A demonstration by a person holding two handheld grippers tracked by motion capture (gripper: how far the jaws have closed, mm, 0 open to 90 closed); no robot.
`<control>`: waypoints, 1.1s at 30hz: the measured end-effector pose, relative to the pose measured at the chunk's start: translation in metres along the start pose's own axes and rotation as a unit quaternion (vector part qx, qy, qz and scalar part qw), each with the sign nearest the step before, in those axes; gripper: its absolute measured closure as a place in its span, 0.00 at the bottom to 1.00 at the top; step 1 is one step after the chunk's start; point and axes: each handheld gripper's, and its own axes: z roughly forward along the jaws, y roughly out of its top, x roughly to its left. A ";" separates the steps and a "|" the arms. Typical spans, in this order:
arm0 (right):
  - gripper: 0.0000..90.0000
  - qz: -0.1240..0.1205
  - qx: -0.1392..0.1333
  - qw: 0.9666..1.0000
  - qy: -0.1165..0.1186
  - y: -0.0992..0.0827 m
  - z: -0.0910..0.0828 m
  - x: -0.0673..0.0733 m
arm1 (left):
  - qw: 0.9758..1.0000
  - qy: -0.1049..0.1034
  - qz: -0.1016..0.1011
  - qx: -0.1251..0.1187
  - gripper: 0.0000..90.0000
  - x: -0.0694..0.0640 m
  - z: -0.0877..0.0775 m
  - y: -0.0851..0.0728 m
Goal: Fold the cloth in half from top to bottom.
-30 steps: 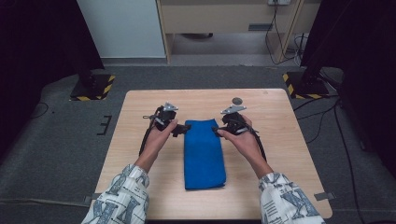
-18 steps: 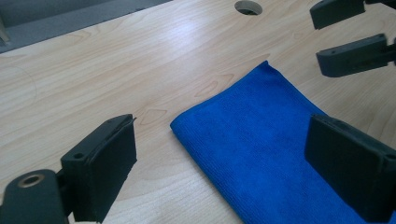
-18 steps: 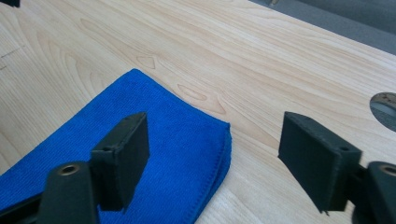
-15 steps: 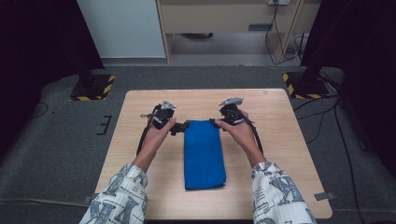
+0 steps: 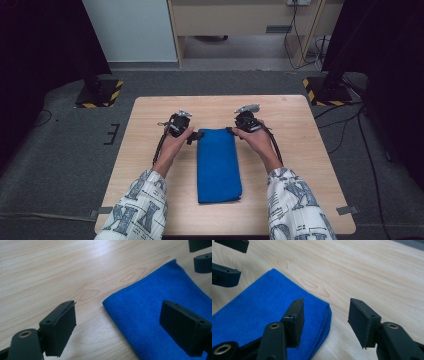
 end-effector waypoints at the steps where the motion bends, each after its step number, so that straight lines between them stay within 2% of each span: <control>1: 0.54 0.000 0.002 1.000 -0.003 -0.001 0.000 0.001 | 1.000 0.001 0.001 0.001 0.15 0.000 0.000 0.000; 5: 0.60 0.004 -0.008 1.000 -0.006 -0.004 0.002 0.001 | 1.000 0.004 -0.007 0.000 0.19 0.000 0.004 -0.001; 7: 0.61 0.000 -0.003 1.000 -0.011 -0.007 0.006 -0.001 | 1.000 0.010 -0.013 0.001 0.19 -0.001 0.009 -0.002; 9: 0.60 0.015 -0.001 1.000 -0.008 -0.010 0.011 -0.003 | 1.000 0.013 -0.007 0.008 0.20 -0.003 0.013 -0.003; 12: 0.58 0.033 -0.012 0.999 0.002 -0.014 0.015 -0.005 | 1.000 0.016 -0.003 0.015 0.24 -0.003 0.020 -0.005; 15: 0.57 0.032 -0.007 0.999 0.001 -0.016 0.019 -0.004 | 1.000 0.021 -0.009 0.014 0.27 0.000 0.023 -0.007; 17: 0.54 0.038 -0.002 0.999 -0.002 -0.018 0.024 -0.005 | 0.999 0.027 -0.021 0.015 0.28 0.004 0.028 -0.010; 22: 0.56 0.040 0.005 0.999 -0.003 -0.020 0.028 -0.005 | 0.999 0.030 -0.019 0.007 0.34 0.007 0.029 -0.011; 23: 0.56 0.037 0.011 0.999 -0.003 -0.021 0.031 -0.004 | 0.999 0.033 -0.008 0.006 0.36 0.006 0.030 -0.011; 24: 0.56 0.037 0.011 0.999 -0.003 -0.021 0.031 -0.004 | 0.999 0.033 -0.008 0.006 0.37 0.006 0.030 -0.011; 25: 0.58 0.033 0.010 0.999 -0.007 -0.021 0.032 -0.001 | 0.999 0.033 -0.004 0.006 0.41 0.005 0.030 -0.011; 26: 0.61 0.032 0.009 0.999 -0.006 -0.021 0.032 -0.001 | 0.999 0.029 0.009 0.011 0.44 0.003 0.029 -0.011; 28: 0.63 0.027 0.009 1.000 -0.008 -0.022 0.032 0.001 | 0.999 0.027 0.013 0.012 0.52 0.001 0.029 -0.011; 29: 0.71 0.015 0.010 1.000 -0.006 -0.022 0.032 0.004 | 1.000 0.020 0.017 0.009 0.58 -0.002 0.029 -0.011; 30: 0.71 0.015 0.010 1.000 -0.006 -0.022 0.032 0.004 | 1.000 0.020 0.017 0.009 0.63 -0.002 0.029 -0.011; 31: 0.79 0.019 0.012 1.000 -0.002 -0.022 0.031 0.006 | 1.000 0.013 0.015 -0.001 0.67 -0.005 0.029 -0.014; 33: 0.87 0.018 0.008 1.000 0.004 -0.023 0.031 0.008 | 1.000 0.007 0.012 -0.006 0.75 -0.008 0.029 -0.015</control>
